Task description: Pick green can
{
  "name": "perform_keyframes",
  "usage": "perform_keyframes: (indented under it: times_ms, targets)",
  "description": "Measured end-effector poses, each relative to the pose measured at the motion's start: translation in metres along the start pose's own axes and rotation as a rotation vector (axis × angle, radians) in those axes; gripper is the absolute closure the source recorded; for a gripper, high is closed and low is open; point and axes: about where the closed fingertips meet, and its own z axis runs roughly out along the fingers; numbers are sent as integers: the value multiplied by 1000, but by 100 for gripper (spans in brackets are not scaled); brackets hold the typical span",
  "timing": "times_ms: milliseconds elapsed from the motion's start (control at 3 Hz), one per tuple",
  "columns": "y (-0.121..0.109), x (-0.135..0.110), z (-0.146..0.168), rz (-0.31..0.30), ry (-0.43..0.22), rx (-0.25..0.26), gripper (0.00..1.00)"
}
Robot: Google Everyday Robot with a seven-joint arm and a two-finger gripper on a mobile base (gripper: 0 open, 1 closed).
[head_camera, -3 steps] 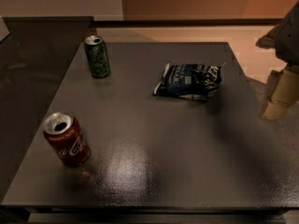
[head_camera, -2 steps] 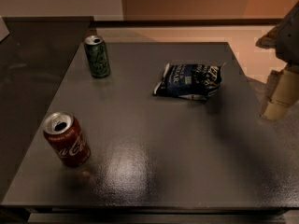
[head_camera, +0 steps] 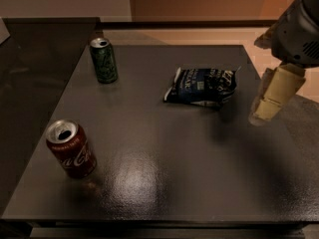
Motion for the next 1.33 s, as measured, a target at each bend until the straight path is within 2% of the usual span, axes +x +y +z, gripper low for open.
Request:
perform_keyframes:
  times_ms: [1000,1333]
  targets:
    - [-45,-104,72,-33,-273,37,0]
    - [-65,-143,91,-18,-368,53,0]
